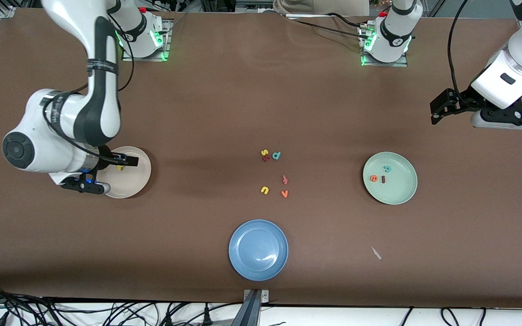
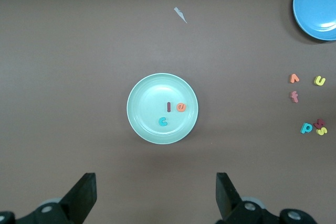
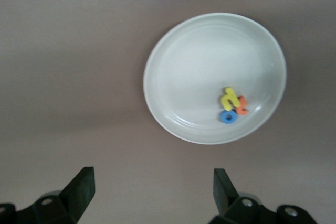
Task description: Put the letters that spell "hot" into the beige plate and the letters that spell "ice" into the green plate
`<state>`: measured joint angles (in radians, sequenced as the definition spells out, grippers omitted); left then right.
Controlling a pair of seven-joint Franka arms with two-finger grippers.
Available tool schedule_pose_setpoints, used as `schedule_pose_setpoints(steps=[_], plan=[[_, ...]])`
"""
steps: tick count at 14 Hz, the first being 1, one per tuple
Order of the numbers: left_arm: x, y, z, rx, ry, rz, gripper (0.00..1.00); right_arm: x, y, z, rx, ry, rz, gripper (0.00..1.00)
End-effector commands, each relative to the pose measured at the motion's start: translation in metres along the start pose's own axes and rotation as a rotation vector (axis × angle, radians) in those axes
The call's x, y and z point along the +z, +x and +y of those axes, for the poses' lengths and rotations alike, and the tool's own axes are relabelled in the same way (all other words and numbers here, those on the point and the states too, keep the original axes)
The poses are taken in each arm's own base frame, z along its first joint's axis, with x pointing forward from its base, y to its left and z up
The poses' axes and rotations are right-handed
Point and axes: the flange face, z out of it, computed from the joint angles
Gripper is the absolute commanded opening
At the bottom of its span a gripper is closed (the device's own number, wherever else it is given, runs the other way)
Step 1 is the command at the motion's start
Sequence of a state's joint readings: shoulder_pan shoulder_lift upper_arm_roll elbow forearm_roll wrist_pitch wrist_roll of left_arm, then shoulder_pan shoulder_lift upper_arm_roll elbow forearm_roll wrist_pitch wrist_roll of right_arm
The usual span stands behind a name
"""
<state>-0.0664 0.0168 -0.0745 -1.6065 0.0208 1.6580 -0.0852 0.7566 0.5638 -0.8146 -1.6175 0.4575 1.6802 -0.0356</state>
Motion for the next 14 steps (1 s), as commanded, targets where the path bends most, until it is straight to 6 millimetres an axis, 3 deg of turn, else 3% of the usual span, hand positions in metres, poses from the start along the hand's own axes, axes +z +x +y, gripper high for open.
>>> schedule_pose_setpoints(steps=[1,3,8,11,14], plan=[[-0.004,-0.001,-0.001,-0.003,-0.028,-0.003,1.0,-0.037,-0.016,0.021,-0.069,0.002,0.006,1.0],[-0.004,-0.001,-0.002,-0.004,-0.028,-0.003,1.0,-0.064,-0.024,0.045,-0.069,0.048,0.041,1.0],[-0.004,-0.001,-0.002,-0.004,-0.028,-0.003,1.0,-0.125,-0.074,0.085,-0.069,0.123,0.039,1.0],[-0.004,-0.001,-0.002,-0.003,-0.028,-0.003,1.0,-0.159,-0.104,0.097,-0.082,0.039,0.073,1.0],[-0.004,-0.001,-0.001,-0.003,-0.028,-0.002,1.0,-0.178,-0.122,0.09,-0.107,-0.031,0.095,1.0]])
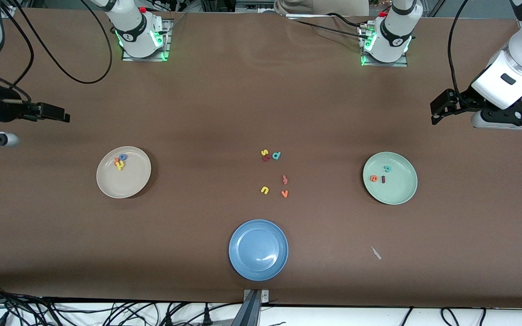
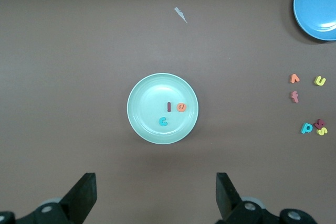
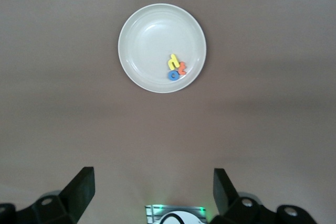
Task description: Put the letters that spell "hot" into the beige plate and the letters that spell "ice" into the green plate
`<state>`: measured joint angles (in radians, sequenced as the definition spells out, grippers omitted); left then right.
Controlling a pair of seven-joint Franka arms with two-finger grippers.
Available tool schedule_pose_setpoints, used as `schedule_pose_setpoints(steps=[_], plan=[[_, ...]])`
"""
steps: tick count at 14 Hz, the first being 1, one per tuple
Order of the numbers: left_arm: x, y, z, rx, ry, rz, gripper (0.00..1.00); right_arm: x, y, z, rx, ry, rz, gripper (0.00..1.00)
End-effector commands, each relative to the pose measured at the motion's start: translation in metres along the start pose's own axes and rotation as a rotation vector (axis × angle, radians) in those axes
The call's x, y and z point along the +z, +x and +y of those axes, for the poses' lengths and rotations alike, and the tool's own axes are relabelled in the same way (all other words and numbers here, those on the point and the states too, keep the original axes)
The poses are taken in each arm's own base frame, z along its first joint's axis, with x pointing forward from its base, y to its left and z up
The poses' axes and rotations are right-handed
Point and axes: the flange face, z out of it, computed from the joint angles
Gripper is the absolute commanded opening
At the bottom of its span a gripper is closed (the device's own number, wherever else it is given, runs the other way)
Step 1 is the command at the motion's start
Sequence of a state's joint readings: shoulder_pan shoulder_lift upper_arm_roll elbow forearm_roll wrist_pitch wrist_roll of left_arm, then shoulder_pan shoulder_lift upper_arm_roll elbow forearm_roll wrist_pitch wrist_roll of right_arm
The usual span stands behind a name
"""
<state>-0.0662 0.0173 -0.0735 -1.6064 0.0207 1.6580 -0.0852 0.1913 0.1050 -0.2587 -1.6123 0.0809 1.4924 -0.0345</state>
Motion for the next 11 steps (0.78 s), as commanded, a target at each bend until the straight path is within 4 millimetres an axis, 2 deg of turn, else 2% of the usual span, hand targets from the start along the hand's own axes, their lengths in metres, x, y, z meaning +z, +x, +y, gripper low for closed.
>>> schedule_pose_setpoints(steps=[1,3,5,11], plan=[[-0.005,-0.001,0.0,-0.002,-0.028,-0.001,1.0,-0.017,-0.017,-0.006,-0.012,-0.045,0.011,1.0],[-0.005,-0.001,0.001,0.0,-0.028,-0.001,1.0,-0.031,-0.021,-0.001,-0.005,-0.041,0.041,1.0],[-0.005,-0.001,0.001,0.0,-0.028,-0.001,1.0,-0.039,-0.023,0.013,0.017,-0.023,0.058,1.0],[-0.005,-0.001,0.001,0.0,-0.028,-0.001,1.0,-0.039,-0.021,-0.003,-0.01,-0.033,0.068,1.0]])
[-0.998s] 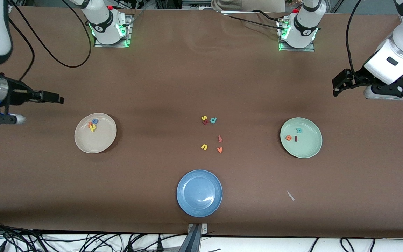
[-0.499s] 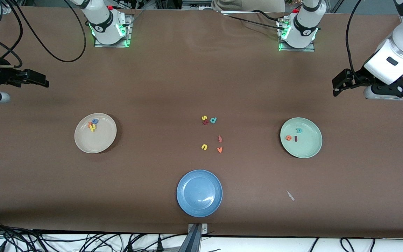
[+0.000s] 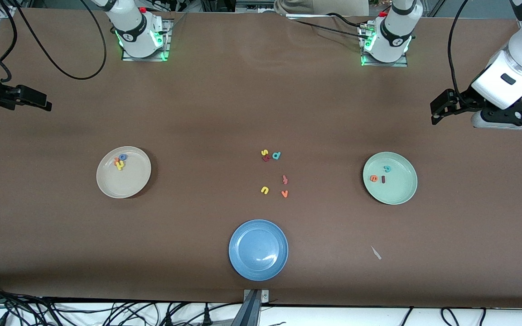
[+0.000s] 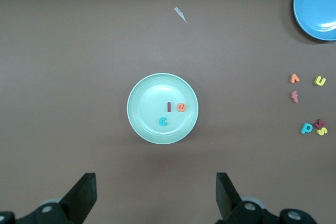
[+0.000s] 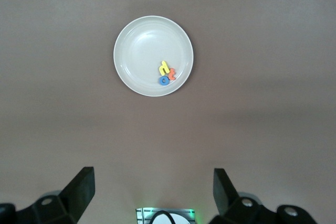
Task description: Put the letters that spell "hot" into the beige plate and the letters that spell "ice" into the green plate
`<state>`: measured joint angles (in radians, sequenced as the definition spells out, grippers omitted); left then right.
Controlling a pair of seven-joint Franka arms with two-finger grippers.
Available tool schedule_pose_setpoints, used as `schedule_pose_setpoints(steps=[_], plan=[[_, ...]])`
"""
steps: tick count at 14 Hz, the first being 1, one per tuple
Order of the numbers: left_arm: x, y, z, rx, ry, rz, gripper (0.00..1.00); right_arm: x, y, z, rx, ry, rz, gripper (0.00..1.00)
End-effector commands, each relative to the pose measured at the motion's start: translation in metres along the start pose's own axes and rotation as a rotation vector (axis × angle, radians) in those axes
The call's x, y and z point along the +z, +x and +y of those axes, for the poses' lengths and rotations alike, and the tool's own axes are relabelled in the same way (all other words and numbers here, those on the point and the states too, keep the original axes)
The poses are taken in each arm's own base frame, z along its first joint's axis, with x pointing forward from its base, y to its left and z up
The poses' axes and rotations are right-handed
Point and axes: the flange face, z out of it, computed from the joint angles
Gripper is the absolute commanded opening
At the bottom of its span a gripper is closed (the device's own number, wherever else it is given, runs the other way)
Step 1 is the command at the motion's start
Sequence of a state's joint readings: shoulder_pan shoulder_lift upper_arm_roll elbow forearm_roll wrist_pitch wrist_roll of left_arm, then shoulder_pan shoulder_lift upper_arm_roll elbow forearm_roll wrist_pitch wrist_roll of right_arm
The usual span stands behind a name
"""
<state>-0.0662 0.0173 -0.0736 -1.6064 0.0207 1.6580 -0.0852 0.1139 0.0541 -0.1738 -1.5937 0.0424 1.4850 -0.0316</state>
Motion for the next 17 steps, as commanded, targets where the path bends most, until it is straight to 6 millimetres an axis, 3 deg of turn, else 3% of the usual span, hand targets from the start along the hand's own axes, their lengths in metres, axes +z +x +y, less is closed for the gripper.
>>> schedule_pose_setpoints(steps=[1,6,17], plan=[[-0.005,-0.001,0.002,0.001,-0.028,-0.001,1.0,-0.005,-0.001,-0.004,0.001,-0.008,0.009,1.0],[-0.005,-0.001,0.002,0.001,-0.028,-0.001,1.0,-0.012,0.007,-0.012,-0.022,-0.068,0.081,1.0],[-0.005,-0.001,0.004,0.003,-0.028,-0.001,1.0,-0.007,0.008,-0.013,-0.025,-0.069,0.066,1.0]])
